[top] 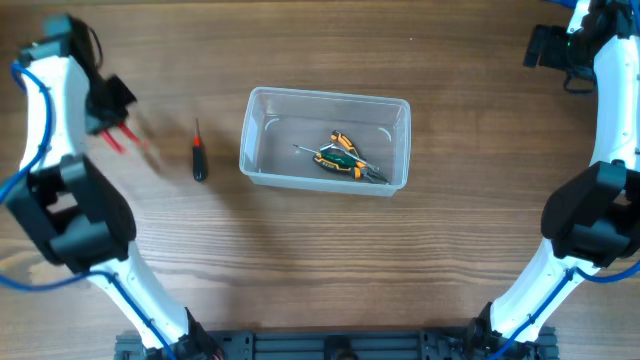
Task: Pack container
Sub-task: 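Carry the shears into the container and open the left gripper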
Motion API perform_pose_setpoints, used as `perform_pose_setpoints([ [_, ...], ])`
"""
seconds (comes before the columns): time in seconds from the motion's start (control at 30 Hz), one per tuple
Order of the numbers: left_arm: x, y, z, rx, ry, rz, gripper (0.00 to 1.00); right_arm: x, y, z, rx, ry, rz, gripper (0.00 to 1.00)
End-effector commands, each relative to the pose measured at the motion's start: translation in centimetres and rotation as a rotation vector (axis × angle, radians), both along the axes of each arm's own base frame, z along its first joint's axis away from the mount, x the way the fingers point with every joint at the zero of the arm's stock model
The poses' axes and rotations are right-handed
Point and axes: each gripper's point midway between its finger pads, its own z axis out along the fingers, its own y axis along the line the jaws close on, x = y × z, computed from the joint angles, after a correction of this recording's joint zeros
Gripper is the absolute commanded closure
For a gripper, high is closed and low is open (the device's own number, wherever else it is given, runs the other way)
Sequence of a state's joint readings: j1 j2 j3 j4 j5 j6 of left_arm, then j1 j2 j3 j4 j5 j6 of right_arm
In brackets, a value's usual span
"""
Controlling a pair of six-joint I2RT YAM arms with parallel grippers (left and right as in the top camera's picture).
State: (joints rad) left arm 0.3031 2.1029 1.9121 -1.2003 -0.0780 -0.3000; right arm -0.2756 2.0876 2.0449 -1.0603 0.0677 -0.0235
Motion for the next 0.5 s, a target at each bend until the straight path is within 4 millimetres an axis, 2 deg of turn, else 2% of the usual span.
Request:
perform_pose_setpoints([
  [0.0, 2.9, -4.0, 11.5, 0.081, -0.302, -0.273, 0.96, 0.2, 0.3, 1.1, 0.003, -0.03, 0.012, 0.0],
  [0.03, 3.4, -5.7, 12.8, 0.077, -0.349, -0.356, 0.96, 0.2, 0.3, 1.1, 0.002, -0.03, 0.012, 0.0],
  [0.1, 4.0, -11.2, 15.7, 0.061, -0.454, -0.632, 0.96, 0.2, 0.3, 1.1, 0.003, -0.03, 0.012, 0.0],
  [0.17, 3.9, -15.8, 16.9, 0.049, -0.505, -0.861, 0.96, 0.2, 0.3, 1.1, 0.002, -0.03, 0.012, 0.0],
  [0.3, 2.4, -24.4, 16.9, 0.058, -0.534, -1.307, 0.96, 0.2, 0.3, 1.1, 0.003, -0.03, 0.012, 0.0],
  [0.37, 1.6, -27.8, 16.7, 0.094, -0.543, -1.495, 0.96, 0.2, 0.3, 1.1, 0.003, -0.03, 0.012, 0.0],
  [0.47, 0.3, -31.9, 16.4, 0.152, -0.555, -1.742, 0.96, 0.2, 0.3, 1.1, 0.003, -0.03, 0.012, 0.0],
])
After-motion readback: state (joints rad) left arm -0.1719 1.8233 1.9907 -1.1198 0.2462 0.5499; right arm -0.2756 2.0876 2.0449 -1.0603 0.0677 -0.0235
